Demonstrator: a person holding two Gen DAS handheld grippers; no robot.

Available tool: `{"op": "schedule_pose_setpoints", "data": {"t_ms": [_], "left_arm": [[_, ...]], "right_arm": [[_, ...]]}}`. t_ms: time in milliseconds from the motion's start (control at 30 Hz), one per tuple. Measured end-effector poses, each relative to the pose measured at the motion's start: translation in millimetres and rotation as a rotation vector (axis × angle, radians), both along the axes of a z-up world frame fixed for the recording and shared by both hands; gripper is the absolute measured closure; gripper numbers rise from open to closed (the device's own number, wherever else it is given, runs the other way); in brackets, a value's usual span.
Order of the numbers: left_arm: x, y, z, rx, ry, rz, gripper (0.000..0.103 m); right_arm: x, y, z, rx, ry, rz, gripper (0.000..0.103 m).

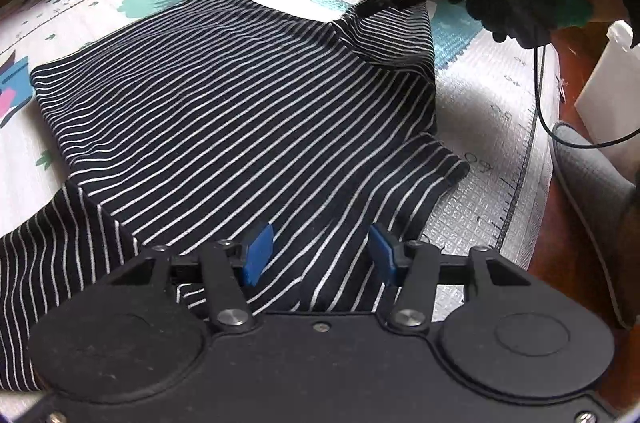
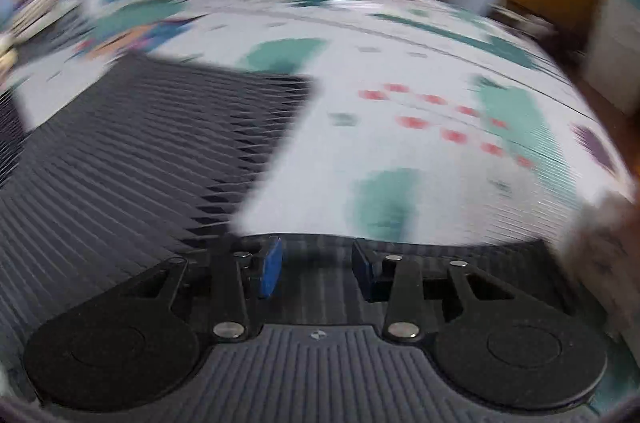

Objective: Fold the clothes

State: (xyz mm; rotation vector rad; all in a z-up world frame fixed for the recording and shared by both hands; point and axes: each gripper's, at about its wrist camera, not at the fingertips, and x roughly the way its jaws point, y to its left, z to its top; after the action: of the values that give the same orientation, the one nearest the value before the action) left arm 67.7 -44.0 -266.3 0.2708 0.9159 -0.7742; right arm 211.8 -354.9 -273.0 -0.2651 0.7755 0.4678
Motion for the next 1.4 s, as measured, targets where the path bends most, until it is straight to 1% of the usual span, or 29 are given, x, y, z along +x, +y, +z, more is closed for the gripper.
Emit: {"op": "schedule_pose_setpoints", "data": {"t_ms": [33,67,100,133,167,200,233,267,300,333,367,433,500,600,667,767,800,867,900,967,1033,1067,1100,1200,1300,1367,1400], "left_arm": [[-1,-1,-1,0.007,0.002,-0.004,0.051],[-1,-2,-2,0.015,0.003,-0.007,0.051],[-2,-3,-3,0.022,0.005,-0.011,0.051],[-2,-5,-5,0.029,0.007,-0.015,0.051],[-3,-5,-5,0.032,0.007,-0.017,0.051],[-3,-3,-3,0.021,0.002,-0.012,0.051],[-3,-1,0,0.005,-0.004,-0.005,0.051],[-2,2,3,-0.011,-0.01,0.002,0.051],[-2,3,6,-0.025,-0.019,0.006,0.057],[-2,3,7,-0.031,-0.032,0.005,0.06],[-2,3,8,-0.037,-0.045,0.004,0.063],[-2,1,9,-0.056,-0.052,0.007,0.063],[-2,-4,9,-0.067,-0.046,0.007,0.063],[-5,-16,-2,0.024,-0.022,-0.039,0.063],[-9,-14,-1,0.017,-0.048,-0.051,0.063],[-10,-9,4,0.007,-0.036,-0.042,0.064],[-9,-8,5,0.007,-0.028,-0.041,0.064],[-2,-5,10,0.012,0.007,-0.043,0.063],[2,-4,12,0.015,0.024,-0.044,0.063],[16,-7,23,0.012,0.05,-0.04,0.062],[34,-12,37,0.005,0.071,-0.034,0.061],[43,-14,44,0.001,0.082,-0.031,0.061],[52,-17,51,-0.003,0.092,-0.028,0.061],[78,-25,72,-0.014,0.123,-0.019,0.061],[105,-33,92,-0.019,0.153,-0.012,0.059],[121,-40,104,0.013,0.161,-0.021,0.058],[129,-44,110,0.031,0.166,-0.025,0.055]], "right_arm": [[-4,8,-1,0.009,-0.003,0.031,0.064],[-6,17,-3,0.021,0.013,0.066,0.064],[-11,25,-1,-0.003,0.033,0.081,0.064],[-15,33,-6,-0.072,0.058,0.08,0.064],[-17,33,-8,-0.086,0.049,0.071,0.064],[-20,33,-9,-0.1,0.038,0.062,0.063],[-25,32,-5,-0.104,0.016,0.064,0.063],[-31,32,0,-0.105,-0.005,0.068,0.063],[-41,33,7,-0.066,-0.023,0.099,0.063],[-51,35,14,-0.031,-0.041,0.132,0.063],[-63,42,17,-0.028,-0.048,0.177,0.064],[-85,57,19,-0.015,-0.049,0.278,0.064],[-102,74,14,-0.012,-0.019,0.381,0.066],[-120,86,3,-0.074,0.077,0.459,0.067],[-117,81,8,-0.08,0.109,0.438,0.066],[-120,74,15,-0.099,0.137,0.418,0.066],[-117,71,16,-0.084,0.167,0.394,0.066],[-107,57,14,0.011,0.28,0.28,0.066],[-98,48,15,0.086,0.35,0.201,0.066],[-90,31,18,0.221,0.448,0.057,0.065],[-83,10,18,0.349,0.521,-0.1,0.064],[-82,2,17,0.394,0.532,-0.172,0.06],[-80,-6,15,0.439,0.543,-0.243,0.059],[-76,-24,5,0.548,0.553,-0.421,0.059],[-82,-40,-8,0.663,0.561,-0.537,0.058],[-88,-47,-11,0.707,0.561,-0.581,0.057],[-90,-51,-13,0.724,0.564,-0.598,0.057]]}}
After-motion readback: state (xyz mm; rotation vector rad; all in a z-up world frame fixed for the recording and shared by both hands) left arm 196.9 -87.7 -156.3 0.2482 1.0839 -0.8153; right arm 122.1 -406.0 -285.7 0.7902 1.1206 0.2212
